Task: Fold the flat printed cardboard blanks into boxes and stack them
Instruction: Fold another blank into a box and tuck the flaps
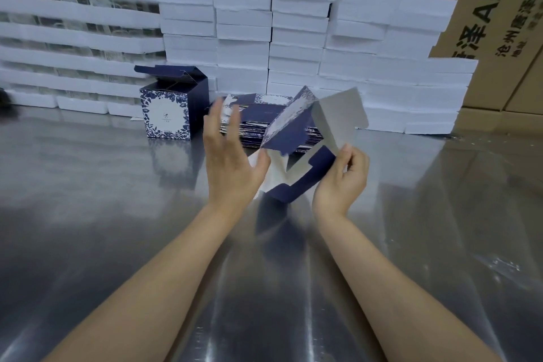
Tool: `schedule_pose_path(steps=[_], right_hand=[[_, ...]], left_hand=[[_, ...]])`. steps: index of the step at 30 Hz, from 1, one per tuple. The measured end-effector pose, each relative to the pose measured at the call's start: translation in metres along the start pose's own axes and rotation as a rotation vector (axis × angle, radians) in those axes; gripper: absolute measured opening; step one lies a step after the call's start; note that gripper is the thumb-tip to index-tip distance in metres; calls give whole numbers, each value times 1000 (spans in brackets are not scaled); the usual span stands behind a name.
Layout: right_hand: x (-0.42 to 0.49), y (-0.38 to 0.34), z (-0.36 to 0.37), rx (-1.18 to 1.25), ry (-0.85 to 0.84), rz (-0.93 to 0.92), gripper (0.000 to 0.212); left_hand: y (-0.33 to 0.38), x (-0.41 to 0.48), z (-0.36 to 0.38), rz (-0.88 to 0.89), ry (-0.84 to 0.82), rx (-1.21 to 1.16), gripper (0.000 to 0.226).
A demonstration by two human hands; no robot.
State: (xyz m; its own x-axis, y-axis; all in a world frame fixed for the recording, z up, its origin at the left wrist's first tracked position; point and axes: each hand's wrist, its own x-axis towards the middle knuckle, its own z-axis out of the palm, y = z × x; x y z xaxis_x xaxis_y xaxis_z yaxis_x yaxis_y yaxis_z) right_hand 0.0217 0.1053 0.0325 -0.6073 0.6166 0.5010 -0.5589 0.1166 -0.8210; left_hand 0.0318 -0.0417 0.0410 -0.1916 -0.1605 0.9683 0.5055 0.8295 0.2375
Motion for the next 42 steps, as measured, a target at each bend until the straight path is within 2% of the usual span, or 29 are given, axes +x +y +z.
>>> schedule_pose_path(steps=[2, 3, 4, 6, 9, 12, 15, 18, 20, 22, 25, 30, 32, 34, 36, 37, 42], right_hand=[[2, 4, 0, -18, 31, 40, 25], [2, 5, 1, -26, 21, 45, 23], [1, 6, 2, -29, -3, 46, 20], [-2, 7, 3, -10, -60, 43, 13], [-2, 6, 2, 38, -109, 14, 5], [4, 10, -4, -15, -197, -182, 27], [3, 23, -5, -105, -445, -246, 54], [3, 29, -6, -23, -618, -154, 64], [2, 29, -7, -106, -710, -160, 69], [-1, 30, -5, -172, -779, -158, 62], [-4, 27, -1, -190, -655, -175, 44], [-3, 23, 1, -119, -406, -79, 37], [1, 27, 1, -90, -381, -30, 39], [4, 28, 1, -77, -363, 1, 43], [5, 27, -1, -66, -368, 2, 50], [5, 25, -2, -79, -387, -21, 52], [-2, 21, -2, -233, -493, -253, 44]], left_hand=[[5, 0, 1, -403, -34, -226, 91], [6, 1, 2, -585, -63, -311, 87], [5, 1, 4, -727, -94, -361, 77], [-3, -2, 6, -855, -125, -411, 53], [-15, -4, 2, -836, -102, -525, 28], [-20, -3, -1, -817, 3, -543, 8], [-21, 1, -2, -866, 174, -508, 15], [-27, 6, -4, -910, 289, -483, 23], [-32, 6, -6, -927, 319, -494, 24], [-33, 6, -7, -944, 328, -503, 25], [-30, 6, -6, -920, 330, -491, 29], [-15, 2, -4, -830, 216, -485, 37], [-10, -4, -3, -705, 95, -514, 26], [-10, -12, -3, -504, -96, -482, 8], [-15, -20, 1, -337, -276, -396, 29], [-17, -21, 3, -325, -316, -389, 39], [-25, -18, 4, -405, -312, -465, 53]])
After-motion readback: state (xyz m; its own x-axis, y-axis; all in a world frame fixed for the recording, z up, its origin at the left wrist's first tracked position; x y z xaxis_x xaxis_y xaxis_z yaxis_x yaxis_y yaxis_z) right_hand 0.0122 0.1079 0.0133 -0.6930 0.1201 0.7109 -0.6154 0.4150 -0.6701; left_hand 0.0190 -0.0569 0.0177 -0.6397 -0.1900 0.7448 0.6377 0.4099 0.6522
